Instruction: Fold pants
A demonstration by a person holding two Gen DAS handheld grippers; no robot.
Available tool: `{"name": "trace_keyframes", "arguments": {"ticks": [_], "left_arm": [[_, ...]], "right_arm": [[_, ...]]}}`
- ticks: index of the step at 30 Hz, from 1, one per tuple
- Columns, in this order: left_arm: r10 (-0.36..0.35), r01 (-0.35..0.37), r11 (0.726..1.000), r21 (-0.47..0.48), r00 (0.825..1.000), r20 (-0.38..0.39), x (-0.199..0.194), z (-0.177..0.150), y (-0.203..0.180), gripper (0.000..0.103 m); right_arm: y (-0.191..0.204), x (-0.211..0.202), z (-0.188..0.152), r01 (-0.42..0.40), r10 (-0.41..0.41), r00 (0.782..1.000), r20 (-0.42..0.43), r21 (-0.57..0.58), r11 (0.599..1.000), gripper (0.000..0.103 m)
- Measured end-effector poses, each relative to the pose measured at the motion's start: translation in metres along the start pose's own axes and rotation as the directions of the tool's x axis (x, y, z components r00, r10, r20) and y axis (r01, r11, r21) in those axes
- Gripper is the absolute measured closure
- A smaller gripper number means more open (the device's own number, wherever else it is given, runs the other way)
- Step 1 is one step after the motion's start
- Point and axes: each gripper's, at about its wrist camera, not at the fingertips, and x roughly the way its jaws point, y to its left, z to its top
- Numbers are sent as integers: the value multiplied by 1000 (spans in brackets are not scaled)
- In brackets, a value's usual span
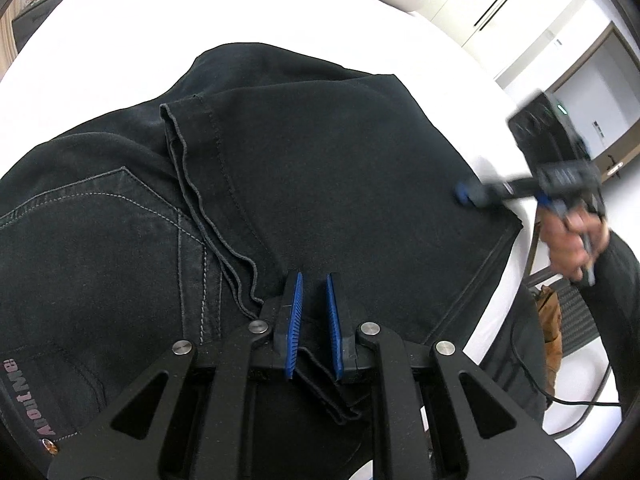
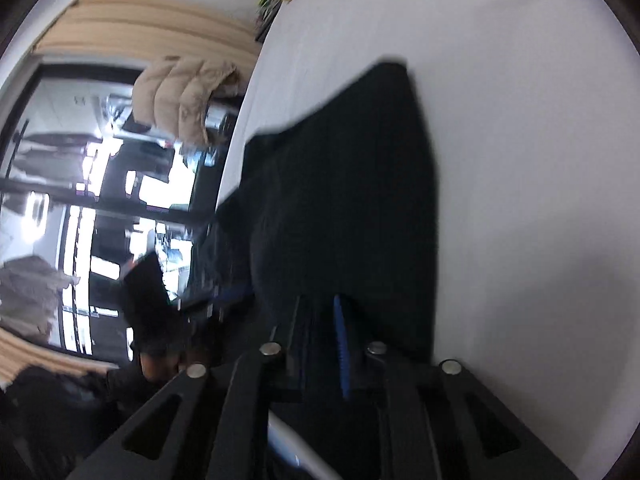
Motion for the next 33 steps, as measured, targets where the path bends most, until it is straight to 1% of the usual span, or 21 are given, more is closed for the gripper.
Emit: {"name": "trace_keyframes", "arguments": {"ticks": [3, 5, 10, 14, 16, 17, 18, 19, 20, 21, 22, 23, 25, 26, 28, 29, 30, 32, 33], "left_arm": [[1, -1, 1000, 0, 1000, 3, 0, -1, -2, 91], [2, -2, 1000, 0, 1000, 6, 0, -3, -3, 91], [-4, 4, 1000, -5, 1000, 16, -1, -6, -5, 91], [-21, 22, 1000, -22, 999, 30, -3, -10, -2, 91], [-34, 36, 999, -37, 998, 43, -9, -12, 0, 91], [-37, 40, 998, -43, 998, 53, -13, -15, 1, 91], [-32, 35, 998, -47, 997, 66, -21, -19, 2, 91], [-16, 20, 998, -51, 997, 80, -30, -24, 3, 91], [-3, 8, 998, -58, 996, 91, -37, -29, 6, 91], [5, 3, 998, -70, 994, 106, -46, -36, 10, 91], [5, 6, 996, -88, 992, 125, -58, -44, 14, 91], [7, 9, 994, -113, 990, 142, -70, -53, 21, 91], [27, 4, 985, -173, 984, 174, -98, -74, 36, 90], [35, 3, 980, -198, 981, 190, -109, -82, 43, 86], [55, 10, 965, -264, 970, 237, -133, -102, 60, 68], [76, 14, 950, -313, 959, 275, -148, -113, 72, 37], [102, 17, 933, -361, 946, 308, -161, -123, 83, 16], [159, 38, 887, -460, 910, 382, -191, -144, 105, 13], [175, 50, 863, -502, 903, 392, -201, -154, 116, 13]], "right_arm": [[11, -6, -23, 9, -9, 1000, 17, -8, 1000, 74], [15, -8, -31, 19, -19, 999, 37, -1, 1000, 72], [12, -8, -46, 33, -36, 994, 102, 38, 999, 73], [7, -6, -46, 39, -47, 988, 145, 58, 998, 76], [7, -7, -48, 52, -61, 984, 166, 57, 997, 76], [11, -7, -49, 70, -79, 982, 174, 55, 996, 74], [19, -8, -50, 99, -107, 976, 188, 47, 994, 63], [23, -9, -51, 110, -116, 972, 202, 39, 993, 53], [31, -13, -53, 124, -127, 965, 231, 26, 992, 32], [43, -16, -57, 144, -141, 950, 277, 9, 990, 18], [53, -19, -60, 160, -150, 936, 317, -5, 987, 14], [64, -19, -63, 161, -142, 926, 350, -26, 987, 13], [85, -13, -67, 126, -91, 923, 373, -70, 990, 14], [94, -8, -67, 106, -67, 925, 374, -85, 991, 14], [110, 8, -64, 56, -11, 936, 353, -117, 992, 14], [115, 16, -61, 41, 5, 941, 337, -128, 991, 14], [118, 24, -58, 30, 15, 946, 324, -133, 991, 14], [124, 40, -49, -6, 46, 954, 295, -133, 991, 14], [126, 48, -44, -30, 65, 957, 284, -128, 991, 14]]}}
